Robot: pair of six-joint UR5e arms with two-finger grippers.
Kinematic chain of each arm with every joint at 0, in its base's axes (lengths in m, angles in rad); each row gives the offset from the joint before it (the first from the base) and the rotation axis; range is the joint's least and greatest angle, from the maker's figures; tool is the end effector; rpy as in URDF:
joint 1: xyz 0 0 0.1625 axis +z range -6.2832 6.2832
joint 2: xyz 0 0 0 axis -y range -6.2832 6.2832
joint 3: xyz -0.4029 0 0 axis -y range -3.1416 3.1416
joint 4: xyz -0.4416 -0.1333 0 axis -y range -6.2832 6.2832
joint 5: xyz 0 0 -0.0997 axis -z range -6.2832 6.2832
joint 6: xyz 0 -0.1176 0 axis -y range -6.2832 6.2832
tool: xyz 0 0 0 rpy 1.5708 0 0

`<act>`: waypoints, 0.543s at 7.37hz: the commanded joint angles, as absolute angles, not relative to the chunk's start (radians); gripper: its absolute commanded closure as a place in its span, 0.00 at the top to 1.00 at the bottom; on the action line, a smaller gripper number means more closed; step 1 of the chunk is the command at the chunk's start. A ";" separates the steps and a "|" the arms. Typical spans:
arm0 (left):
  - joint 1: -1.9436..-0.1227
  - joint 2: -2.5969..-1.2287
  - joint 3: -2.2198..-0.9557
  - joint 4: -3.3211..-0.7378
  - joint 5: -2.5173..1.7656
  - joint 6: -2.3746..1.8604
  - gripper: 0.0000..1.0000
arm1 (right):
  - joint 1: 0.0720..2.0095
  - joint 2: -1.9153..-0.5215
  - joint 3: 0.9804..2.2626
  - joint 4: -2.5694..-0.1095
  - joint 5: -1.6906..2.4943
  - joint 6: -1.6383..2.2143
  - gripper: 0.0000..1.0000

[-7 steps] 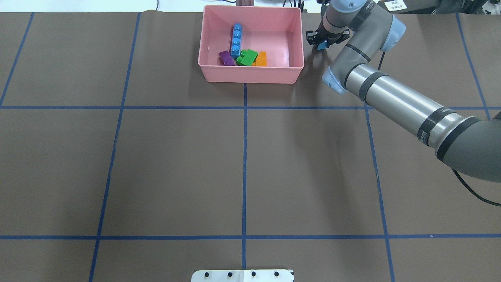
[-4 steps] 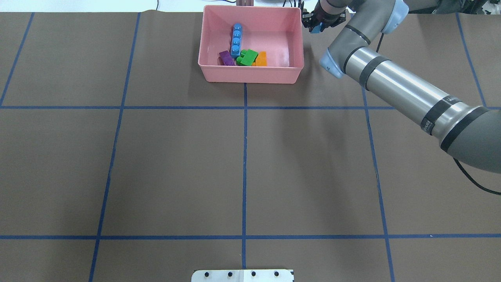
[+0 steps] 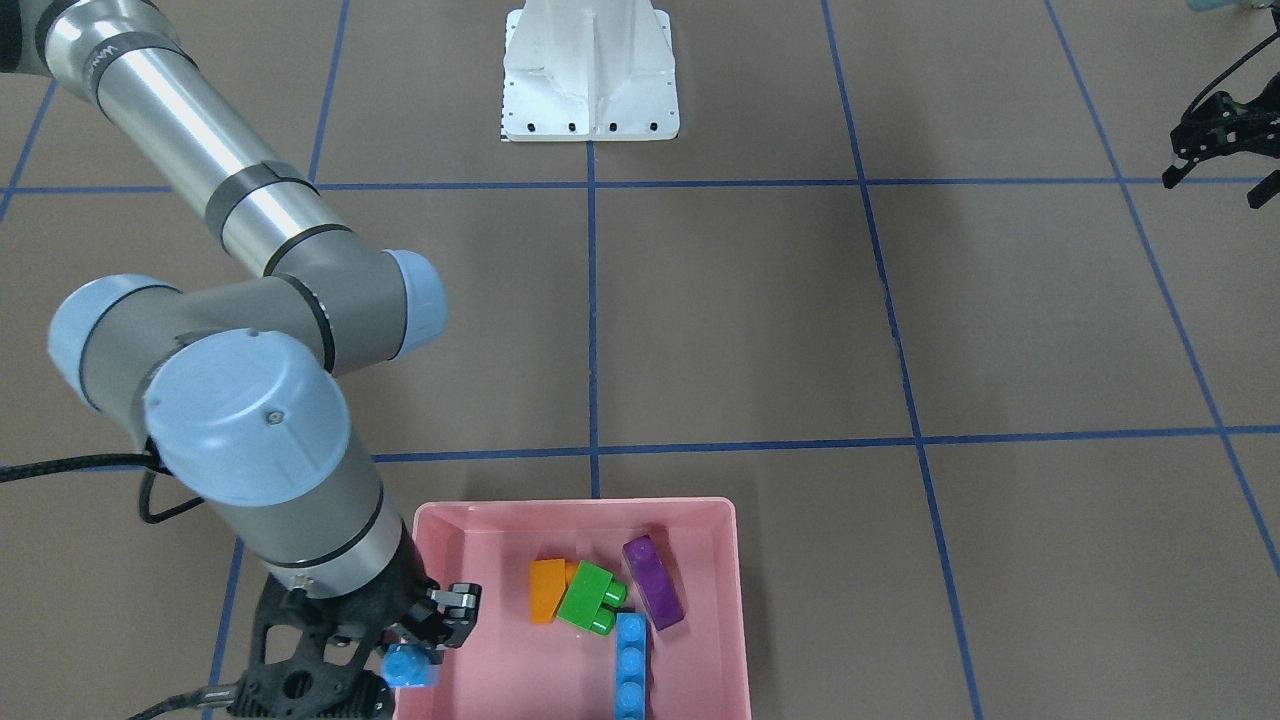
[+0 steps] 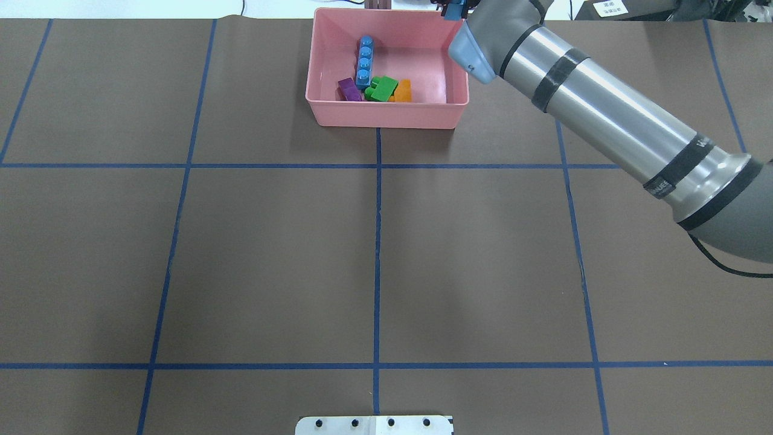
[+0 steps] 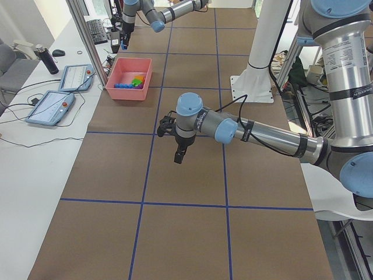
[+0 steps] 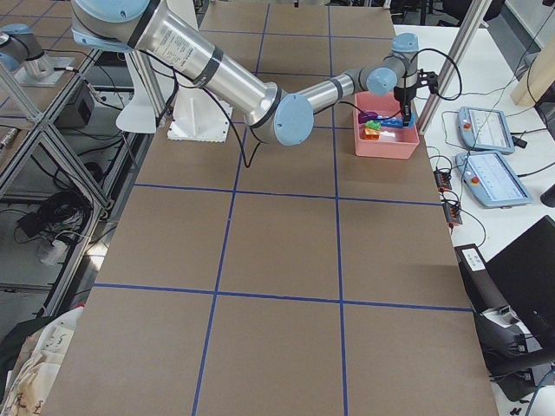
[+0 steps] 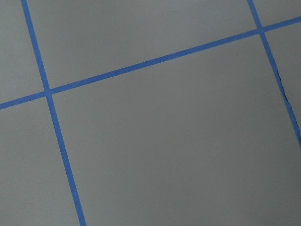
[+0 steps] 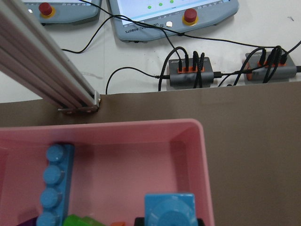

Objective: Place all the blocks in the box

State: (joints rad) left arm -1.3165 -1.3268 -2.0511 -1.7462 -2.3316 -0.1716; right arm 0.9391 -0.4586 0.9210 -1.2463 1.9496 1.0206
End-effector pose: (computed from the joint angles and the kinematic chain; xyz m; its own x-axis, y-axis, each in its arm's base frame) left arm 0.0645 -0.4559 0.4882 0.6617 0.2912 -0.6909 -0.1193 0.9507 0.2864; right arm -0.4615 -0.7828 0.1504 0.6666 0.0883 0.7402 -0.2893 0.9458 0.1477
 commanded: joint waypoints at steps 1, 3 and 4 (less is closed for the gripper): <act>-1.315 -1.327 -2.045 -1.747 -2.332 -0.172 1.00 | 0.838 -0.448 0.914 -1.203 1.869 1.147 0.67; -1.313 -1.328 -2.045 -1.746 -2.332 -0.182 1.00 | 0.822 -0.454 0.945 -1.201 1.887 1.150 1.00; -1.313 -1.325 -2.042 -1.746 -2.332 -0.178 1.00 | 0.818 -0.521 1.094 -1.266 1.948 1.154 1.00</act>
State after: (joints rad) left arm -1.3134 -1.3272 -2.0441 -1.7458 -2.3317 -0.1790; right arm 0.8272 -0.4674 0.9672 -1.2147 1.8935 1.1478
